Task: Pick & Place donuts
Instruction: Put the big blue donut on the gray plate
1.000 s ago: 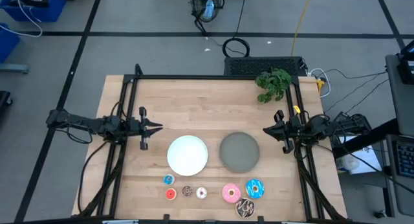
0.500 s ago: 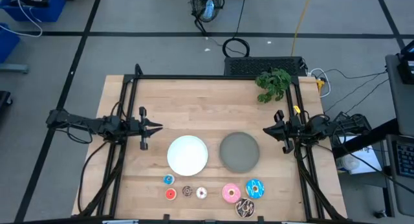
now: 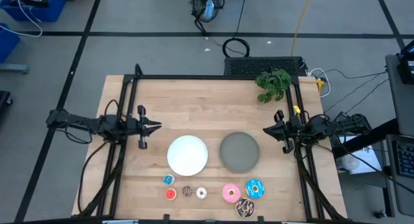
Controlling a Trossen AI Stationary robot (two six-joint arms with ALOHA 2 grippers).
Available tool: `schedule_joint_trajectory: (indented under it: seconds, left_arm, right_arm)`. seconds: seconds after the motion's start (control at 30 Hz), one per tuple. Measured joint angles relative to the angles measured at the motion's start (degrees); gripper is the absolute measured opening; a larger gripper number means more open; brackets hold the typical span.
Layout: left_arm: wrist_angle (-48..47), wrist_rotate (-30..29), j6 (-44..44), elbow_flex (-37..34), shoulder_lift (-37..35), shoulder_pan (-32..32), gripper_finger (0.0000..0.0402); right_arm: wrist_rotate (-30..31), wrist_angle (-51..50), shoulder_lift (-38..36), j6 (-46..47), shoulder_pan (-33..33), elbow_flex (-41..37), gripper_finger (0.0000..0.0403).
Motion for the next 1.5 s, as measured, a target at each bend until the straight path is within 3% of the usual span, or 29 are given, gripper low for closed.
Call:
schedule_joint_trajectory:
  seconds: [0.3, 0.53, 0.7, 0.93, 1.2, 1.5]
  left_arm:
    - [1.37, -0.89, 0.22, 0.00, 0.01, 0.07, 0.0051]
    - [1.75, -11.11, -5.28, 0.00, 0.09, 0.10, 0.0051]
    - [-0.35, -13.82, -4.01, 0.00, 0.29, 0.12, 0.0051]
    - [-3.53, -12.79, -2.64, 0.00, 0.30, 0.12, 0.0051]
    - [-0.40, -12.74, -4.85, 0.00, 0.28, 0.12, 0.0051]
    - [0.69, -13.96, -5.04, 0.00, 0.28, 0.09, 0.0051]
  right_arm:
    - [0.00, 0.06, 0.00, 0.00, 0.00, 0.00, 0.0000]
    - [0.00, 0.85, -0.02, 0.01, 0.00, -0.02, 0.0000]
    - [0.00, 0.65, -0.02, -0.01, 0.00, 0.00, 0.0000]
    - [0.37, 0.27, 0.00, -2.00, 0.00, -0.01, 0.0000]
    - [7.76, -2.31, 0.77, -8.99, 0.01, 0.00, 0.0000]
    - [7.59, -2.51, 3.78, -9.02, -0.02, 0.00, 0.0000]
